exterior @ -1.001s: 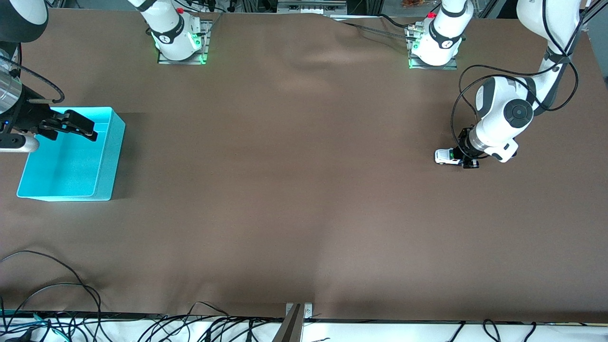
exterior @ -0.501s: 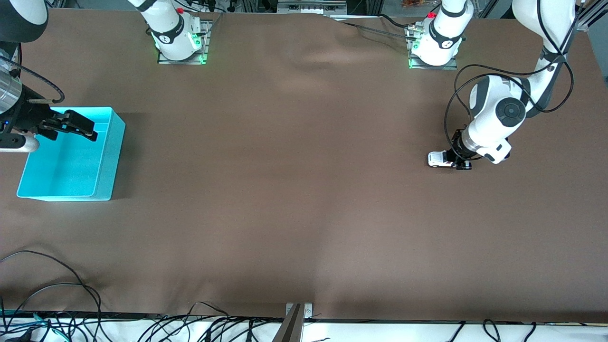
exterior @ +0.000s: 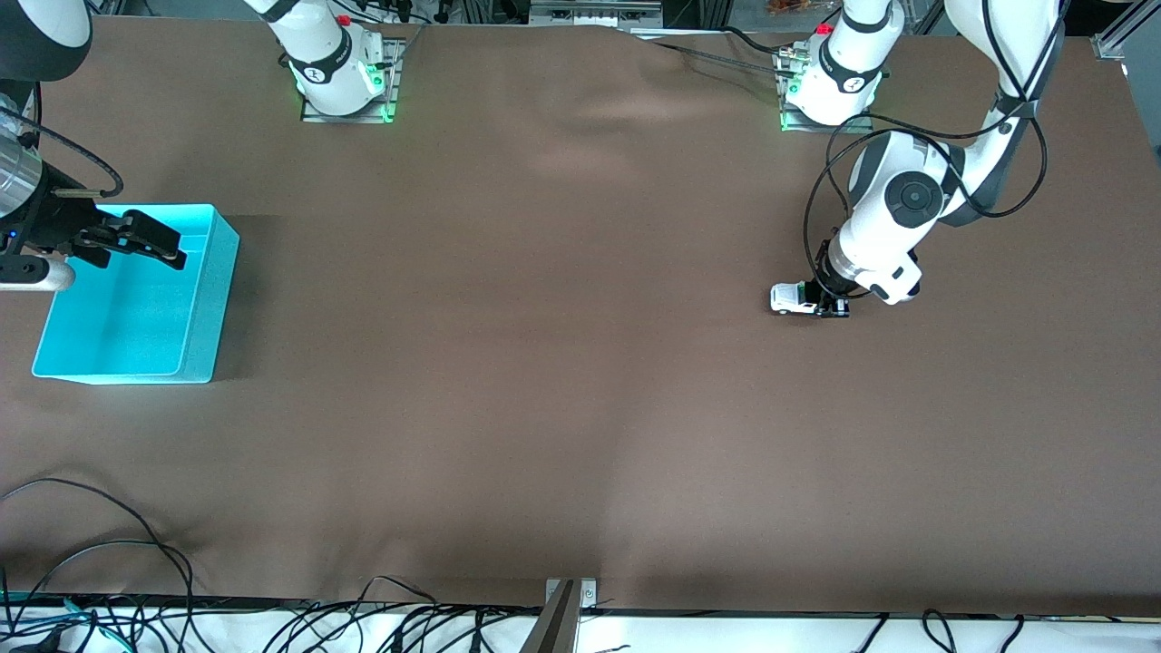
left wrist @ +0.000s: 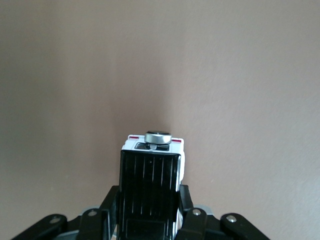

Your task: Wind and store white jeep toy

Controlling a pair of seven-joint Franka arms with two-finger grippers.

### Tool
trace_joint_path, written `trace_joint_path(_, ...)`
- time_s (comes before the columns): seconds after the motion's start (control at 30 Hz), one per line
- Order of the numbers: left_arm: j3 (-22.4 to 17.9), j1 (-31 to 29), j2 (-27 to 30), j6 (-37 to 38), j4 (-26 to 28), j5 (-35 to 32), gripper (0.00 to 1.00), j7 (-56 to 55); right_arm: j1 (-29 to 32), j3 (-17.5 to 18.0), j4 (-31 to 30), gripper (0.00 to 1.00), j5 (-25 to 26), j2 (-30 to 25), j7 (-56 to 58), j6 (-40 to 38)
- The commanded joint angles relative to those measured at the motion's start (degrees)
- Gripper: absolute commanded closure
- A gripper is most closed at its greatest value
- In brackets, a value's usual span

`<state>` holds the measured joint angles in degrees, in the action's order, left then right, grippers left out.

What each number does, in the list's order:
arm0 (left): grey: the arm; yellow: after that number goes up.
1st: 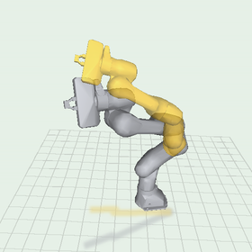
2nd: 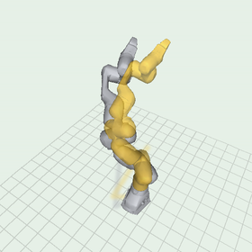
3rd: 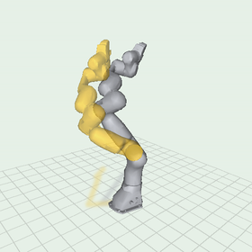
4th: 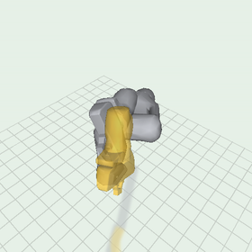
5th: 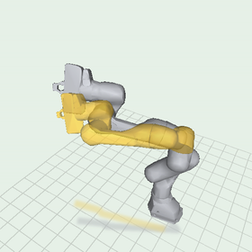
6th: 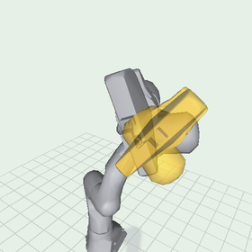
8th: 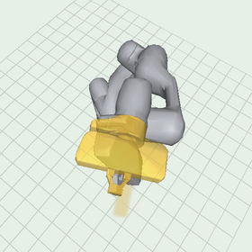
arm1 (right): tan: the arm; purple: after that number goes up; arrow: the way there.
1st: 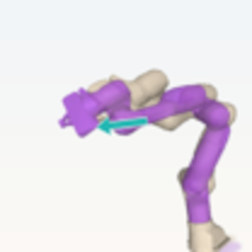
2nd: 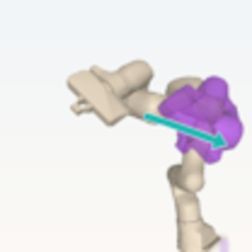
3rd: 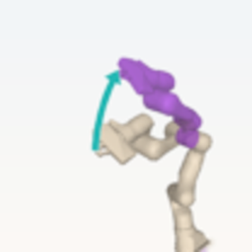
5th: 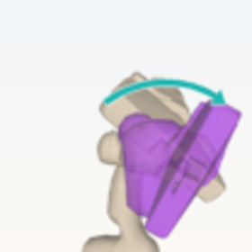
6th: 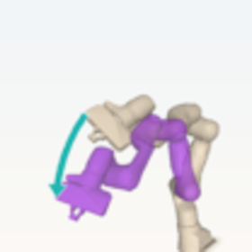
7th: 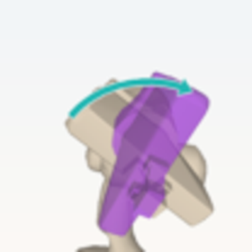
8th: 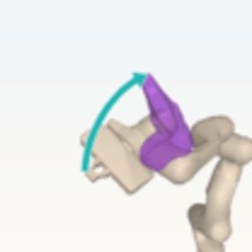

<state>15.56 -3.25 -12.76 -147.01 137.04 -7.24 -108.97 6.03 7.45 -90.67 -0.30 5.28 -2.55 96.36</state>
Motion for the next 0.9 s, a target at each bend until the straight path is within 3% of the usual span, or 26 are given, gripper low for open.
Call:
trace_joint_path(0.0,0.52,1.58,-2.0,-1.35,-0.11,-2.51,0.96,-5.19,-0.14,0.02,0.58,0.0,1.0,0.08,-0.35,-0.39)
trace_joint_path(0.33,0.53,0.97,-5.69,-3.19,-0.28,-14.99,0.96,-18.11,-0.14,0.02,0.58,0.0,1.0,0.08,-0.35,-0.39)
trace_joint_path(0.87,0.0,-2.37,-7.63,-3.9,-0.81,-15.61,0.96,-17.86,-0.14,0.02,0.58,0.0,1.0,0.08,-0.44,-0.39)
